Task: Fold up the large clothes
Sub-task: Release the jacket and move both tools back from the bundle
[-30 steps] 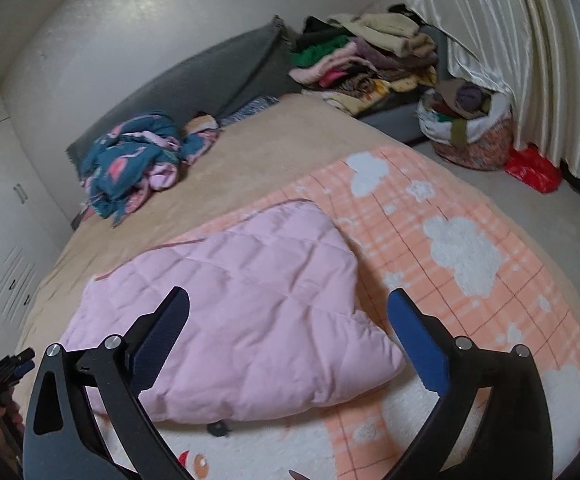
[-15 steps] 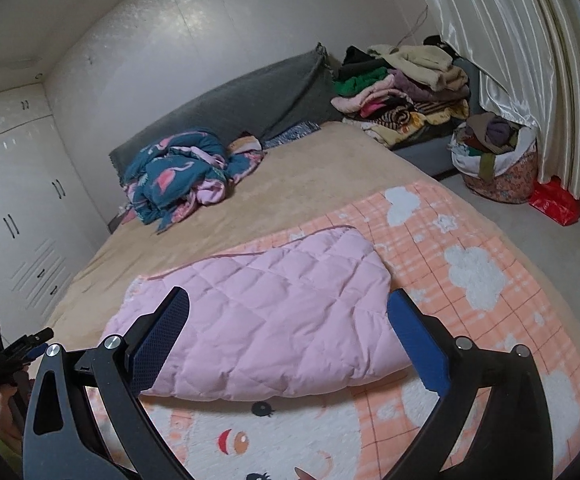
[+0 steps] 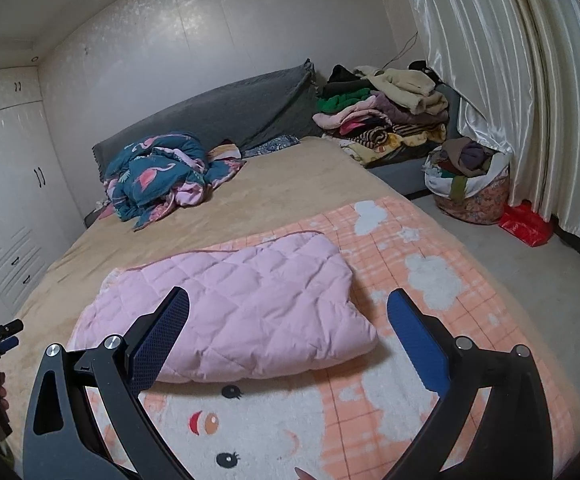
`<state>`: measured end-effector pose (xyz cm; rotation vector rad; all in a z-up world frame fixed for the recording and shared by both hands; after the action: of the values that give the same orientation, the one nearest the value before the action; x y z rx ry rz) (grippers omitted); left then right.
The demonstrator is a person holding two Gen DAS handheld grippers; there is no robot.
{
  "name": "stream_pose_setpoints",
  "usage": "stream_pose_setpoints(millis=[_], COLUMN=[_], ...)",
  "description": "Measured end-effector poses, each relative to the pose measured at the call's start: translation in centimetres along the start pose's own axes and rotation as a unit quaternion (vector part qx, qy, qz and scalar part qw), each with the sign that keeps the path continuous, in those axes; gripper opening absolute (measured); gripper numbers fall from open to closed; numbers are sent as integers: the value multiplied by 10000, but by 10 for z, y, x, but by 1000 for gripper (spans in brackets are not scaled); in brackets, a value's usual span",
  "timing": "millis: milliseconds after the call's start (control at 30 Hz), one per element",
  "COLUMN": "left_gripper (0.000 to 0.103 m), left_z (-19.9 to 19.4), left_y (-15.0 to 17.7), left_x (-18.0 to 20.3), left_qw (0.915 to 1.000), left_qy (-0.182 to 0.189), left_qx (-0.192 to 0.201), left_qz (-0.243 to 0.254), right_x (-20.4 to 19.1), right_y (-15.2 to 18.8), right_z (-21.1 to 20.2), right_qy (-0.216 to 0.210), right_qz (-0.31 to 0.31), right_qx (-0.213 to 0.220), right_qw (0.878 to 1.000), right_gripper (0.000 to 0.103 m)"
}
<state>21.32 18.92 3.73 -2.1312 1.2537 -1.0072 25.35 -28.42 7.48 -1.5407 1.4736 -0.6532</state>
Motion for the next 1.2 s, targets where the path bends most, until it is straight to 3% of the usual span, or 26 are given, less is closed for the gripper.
stream_pose_setpoints(millis=[700, 1000, 1200], left_gripper=[94, 94, 94], left_z=[12, 34, 55], left_y=[76, 116, 126], left_x=[-7, -2, -1], left_qw=[9987, 9962, 9941], left_qy=[-265, -190, -208], left_qx=[-409, -834, -1062], left_qz=[179, 177, 42], right_x=[17, 20, 19], right_y=[86, 122, 135], right_z=[14, 37, 64], right_qy=[236, 140, 204], right_qz=[186, 390, 442], right_qx=[-503, -883, -1211], right_qw=[9983, 9952, 9914], right_gripper=[99, 99, 99])
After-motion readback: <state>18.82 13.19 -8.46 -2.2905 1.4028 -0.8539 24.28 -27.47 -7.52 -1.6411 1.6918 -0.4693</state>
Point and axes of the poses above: each gripper's, at about its wrist camera, not at the fingertips, and z roughly the way its jaws point, x to its right, y to its underside, the point moved 2 cm from there along z, roughly the way its jaws point, and after that the axes turned 4 degrees about -z, right-handed, at the moved point
